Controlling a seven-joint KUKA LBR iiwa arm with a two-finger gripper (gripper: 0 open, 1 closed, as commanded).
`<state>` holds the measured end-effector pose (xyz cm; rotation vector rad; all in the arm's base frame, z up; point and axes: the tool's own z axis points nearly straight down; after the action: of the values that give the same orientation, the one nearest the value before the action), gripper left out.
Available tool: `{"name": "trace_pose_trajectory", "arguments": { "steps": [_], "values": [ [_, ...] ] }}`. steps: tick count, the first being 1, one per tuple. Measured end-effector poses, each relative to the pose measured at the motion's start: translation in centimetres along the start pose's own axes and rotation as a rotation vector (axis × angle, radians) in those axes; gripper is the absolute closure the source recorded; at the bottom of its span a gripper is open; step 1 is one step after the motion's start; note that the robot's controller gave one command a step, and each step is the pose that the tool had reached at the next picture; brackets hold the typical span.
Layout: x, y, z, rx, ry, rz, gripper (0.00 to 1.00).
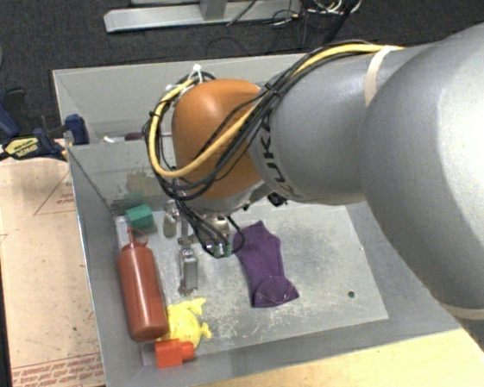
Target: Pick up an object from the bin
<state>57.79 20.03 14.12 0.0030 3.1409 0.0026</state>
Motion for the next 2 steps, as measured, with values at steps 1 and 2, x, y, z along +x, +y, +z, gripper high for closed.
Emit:
{"name": "trace_pose_trajectory", "arguments": {
  "steps": [1,2],
  "values": [
    [0.0,0.0,0.0,0.0,0.0,0.0,0.0],
    [-0.4,-4.1,-1.8,-0.002,0.001,-0.064,0.0]
  ]
}}
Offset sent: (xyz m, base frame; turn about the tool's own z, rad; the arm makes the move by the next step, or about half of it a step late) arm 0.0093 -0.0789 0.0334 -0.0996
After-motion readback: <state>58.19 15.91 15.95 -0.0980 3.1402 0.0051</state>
